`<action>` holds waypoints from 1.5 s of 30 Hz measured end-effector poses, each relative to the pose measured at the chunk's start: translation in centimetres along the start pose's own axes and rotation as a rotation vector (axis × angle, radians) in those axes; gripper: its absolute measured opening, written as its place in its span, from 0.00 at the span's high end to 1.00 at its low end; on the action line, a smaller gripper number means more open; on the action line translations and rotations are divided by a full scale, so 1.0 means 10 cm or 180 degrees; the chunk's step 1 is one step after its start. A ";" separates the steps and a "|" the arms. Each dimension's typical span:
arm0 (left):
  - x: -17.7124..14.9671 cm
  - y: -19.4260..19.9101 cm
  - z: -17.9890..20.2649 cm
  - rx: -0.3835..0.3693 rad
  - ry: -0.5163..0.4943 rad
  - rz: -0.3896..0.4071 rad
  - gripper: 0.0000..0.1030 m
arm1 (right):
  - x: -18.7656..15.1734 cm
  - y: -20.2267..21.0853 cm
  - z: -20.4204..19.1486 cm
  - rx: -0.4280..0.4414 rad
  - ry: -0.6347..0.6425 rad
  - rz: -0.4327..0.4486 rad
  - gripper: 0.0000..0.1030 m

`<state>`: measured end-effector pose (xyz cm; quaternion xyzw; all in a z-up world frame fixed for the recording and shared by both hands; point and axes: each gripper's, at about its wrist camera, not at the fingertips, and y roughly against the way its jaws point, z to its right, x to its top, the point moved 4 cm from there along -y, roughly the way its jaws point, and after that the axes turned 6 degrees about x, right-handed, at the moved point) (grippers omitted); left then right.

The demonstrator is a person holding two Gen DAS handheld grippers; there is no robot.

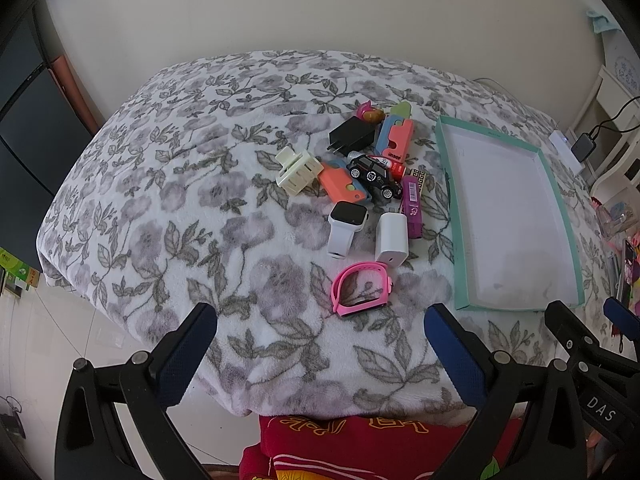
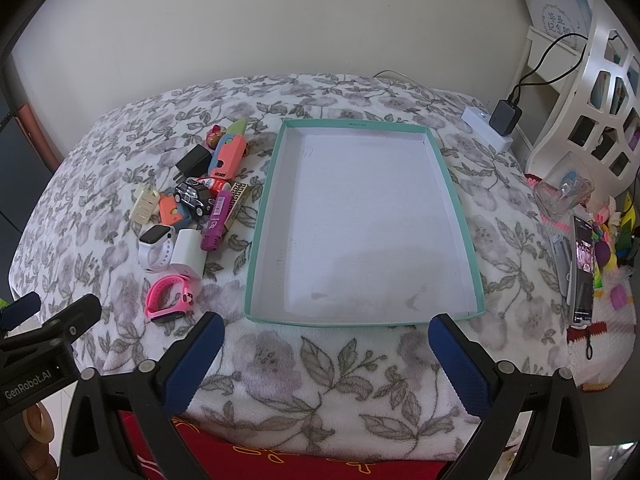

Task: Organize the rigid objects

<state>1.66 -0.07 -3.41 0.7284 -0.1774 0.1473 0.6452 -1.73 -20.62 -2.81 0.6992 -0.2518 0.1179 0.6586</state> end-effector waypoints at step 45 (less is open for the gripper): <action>0.74 -0.09 -0.79 0.0150 0.0403 0.0025 0.00 | 0.60 -0.31 -0.89 0.0491 0.0226 -0.0324 0.00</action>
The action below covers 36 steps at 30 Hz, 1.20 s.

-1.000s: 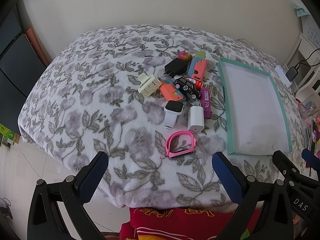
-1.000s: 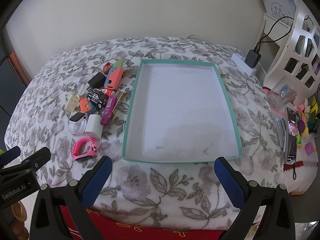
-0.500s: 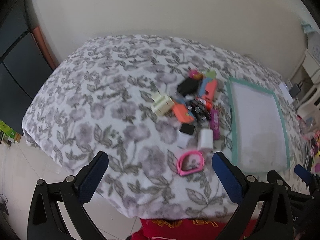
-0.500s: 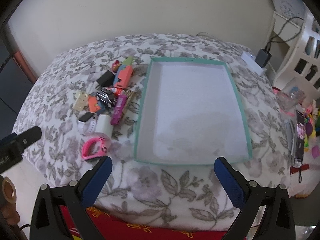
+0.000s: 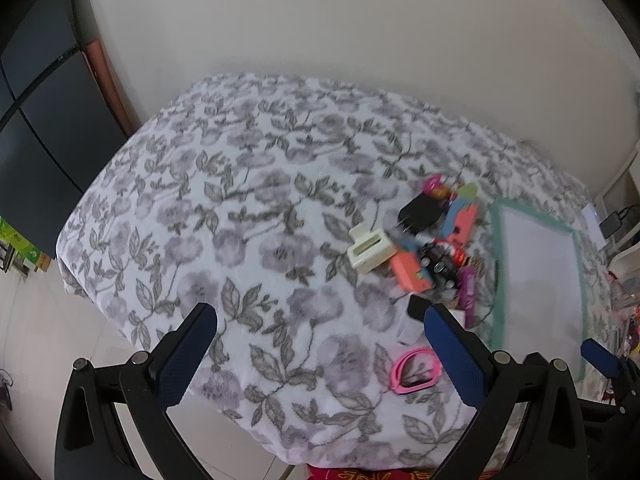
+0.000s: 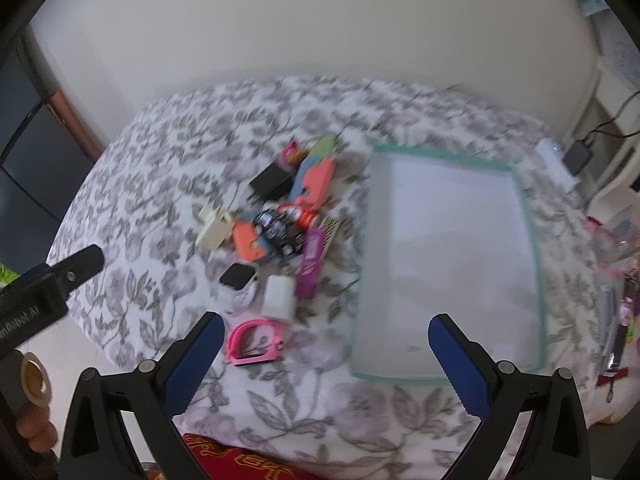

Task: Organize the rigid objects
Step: 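Move both tools toward the pile, right tool over the pink watch band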

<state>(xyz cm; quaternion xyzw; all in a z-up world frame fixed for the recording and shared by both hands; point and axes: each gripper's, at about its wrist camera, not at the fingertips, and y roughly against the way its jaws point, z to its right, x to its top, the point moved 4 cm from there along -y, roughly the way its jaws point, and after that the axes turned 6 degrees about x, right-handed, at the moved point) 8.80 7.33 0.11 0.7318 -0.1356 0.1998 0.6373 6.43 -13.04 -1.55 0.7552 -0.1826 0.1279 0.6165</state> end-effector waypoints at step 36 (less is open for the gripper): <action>-0.30 -1.16 0.10 -0.0356 -0.0087 -0.0482 0.00 | -0.53 -1.57 -0.53 0.0067 0.0451 -0.0973 0.13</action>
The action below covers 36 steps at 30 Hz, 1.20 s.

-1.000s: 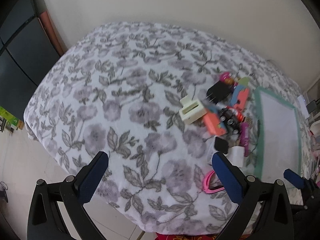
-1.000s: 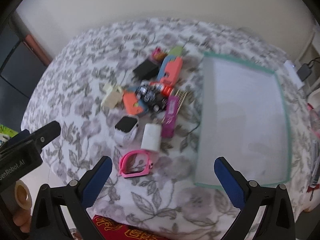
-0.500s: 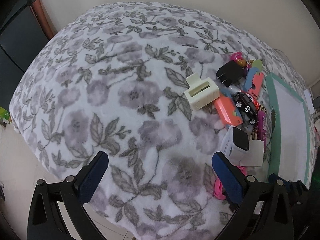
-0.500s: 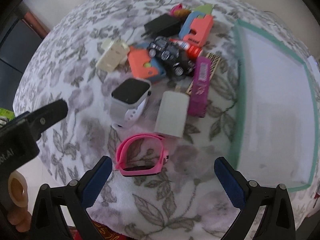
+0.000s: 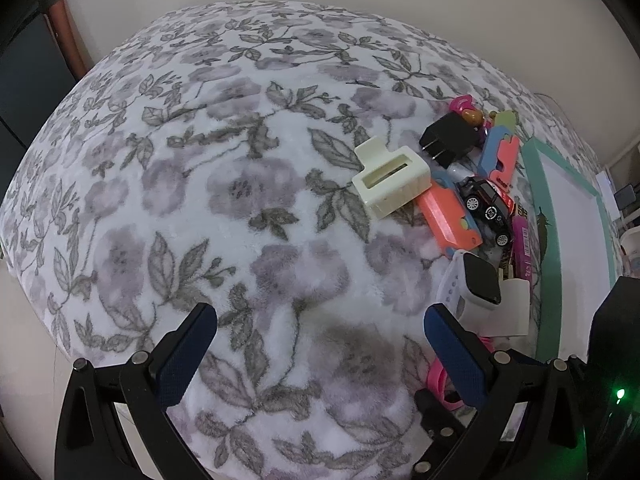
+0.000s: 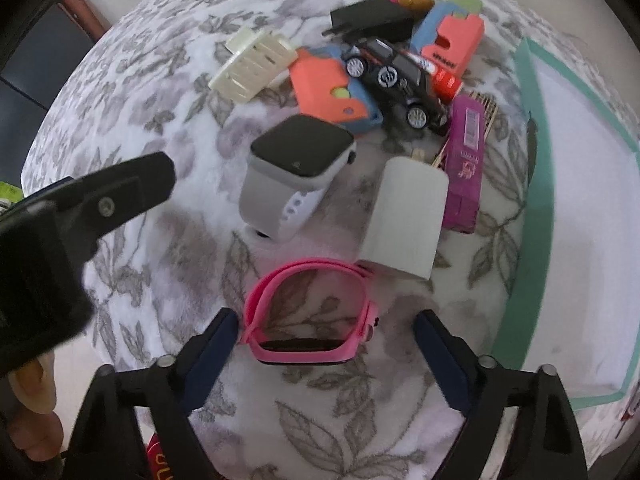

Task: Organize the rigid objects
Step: 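Move both tools toward the pile, right tool over the pink watch band, then grasp the pink band with right tool while left tool grasps the white smartwatch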

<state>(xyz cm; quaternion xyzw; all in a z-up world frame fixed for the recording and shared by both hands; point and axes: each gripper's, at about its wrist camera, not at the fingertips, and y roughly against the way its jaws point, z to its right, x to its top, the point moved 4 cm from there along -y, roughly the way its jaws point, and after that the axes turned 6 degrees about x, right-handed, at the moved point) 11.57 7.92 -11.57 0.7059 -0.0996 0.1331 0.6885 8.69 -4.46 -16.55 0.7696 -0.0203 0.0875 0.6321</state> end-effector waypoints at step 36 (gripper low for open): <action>0.08 0.12 0.74 -0.0380 -0.0419 0.0141 0.12 | -0.21 0.68 1.20 0.0492 -0.0730 0.0089 0.35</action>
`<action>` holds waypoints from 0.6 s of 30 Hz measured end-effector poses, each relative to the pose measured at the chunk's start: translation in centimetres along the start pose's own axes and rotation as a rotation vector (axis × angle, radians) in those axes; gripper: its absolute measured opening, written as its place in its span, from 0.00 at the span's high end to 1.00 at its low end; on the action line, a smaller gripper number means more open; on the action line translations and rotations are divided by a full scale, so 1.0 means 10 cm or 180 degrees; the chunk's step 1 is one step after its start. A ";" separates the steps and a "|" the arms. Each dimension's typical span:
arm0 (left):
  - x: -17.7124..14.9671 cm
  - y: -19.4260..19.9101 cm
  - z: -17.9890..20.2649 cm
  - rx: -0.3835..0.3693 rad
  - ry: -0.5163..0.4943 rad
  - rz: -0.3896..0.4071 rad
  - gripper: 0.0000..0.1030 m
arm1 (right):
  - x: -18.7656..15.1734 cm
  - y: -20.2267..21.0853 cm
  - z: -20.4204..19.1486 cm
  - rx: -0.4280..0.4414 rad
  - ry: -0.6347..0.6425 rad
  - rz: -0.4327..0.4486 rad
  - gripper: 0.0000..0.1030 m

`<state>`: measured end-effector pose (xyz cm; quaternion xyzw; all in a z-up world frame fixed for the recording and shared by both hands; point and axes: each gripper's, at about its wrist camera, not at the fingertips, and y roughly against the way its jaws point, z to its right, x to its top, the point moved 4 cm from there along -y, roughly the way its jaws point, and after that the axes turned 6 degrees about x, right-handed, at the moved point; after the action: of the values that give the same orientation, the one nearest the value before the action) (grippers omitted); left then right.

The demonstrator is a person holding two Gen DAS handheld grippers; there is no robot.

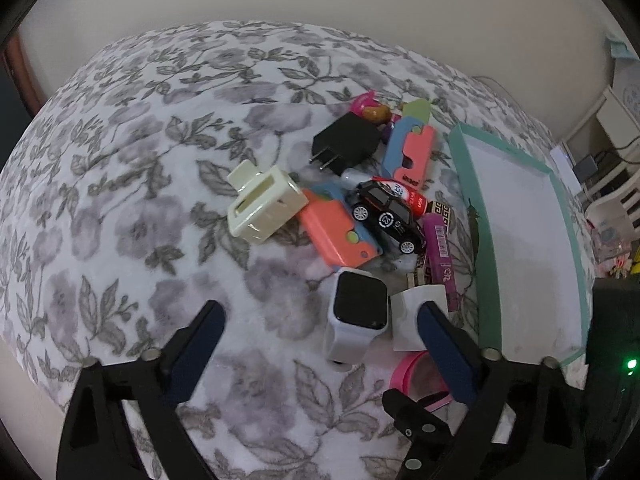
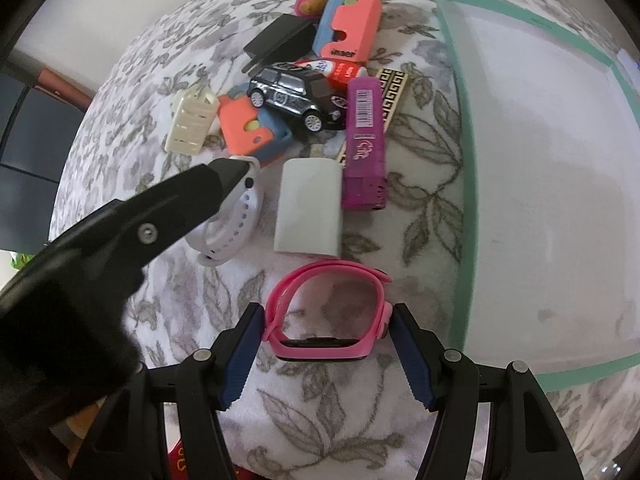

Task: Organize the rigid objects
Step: 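Grasp the pink band with right tool while left tool grasps the white smartwatch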

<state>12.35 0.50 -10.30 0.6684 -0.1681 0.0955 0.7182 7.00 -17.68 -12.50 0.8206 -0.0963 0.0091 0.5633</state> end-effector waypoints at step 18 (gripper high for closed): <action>-0.14 -0.16 0.08 -0.0178 -0.0155 -0.0140 0.81 | -0.02 0.03 0.06 -0.0026 -0.0022 -0.0006 0.34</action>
<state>11.50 -0.35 -12.29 0.6537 -0.1734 0.0587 0.7342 6.69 -18.28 -12.45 0.8184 -0.0976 0.0054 0.5663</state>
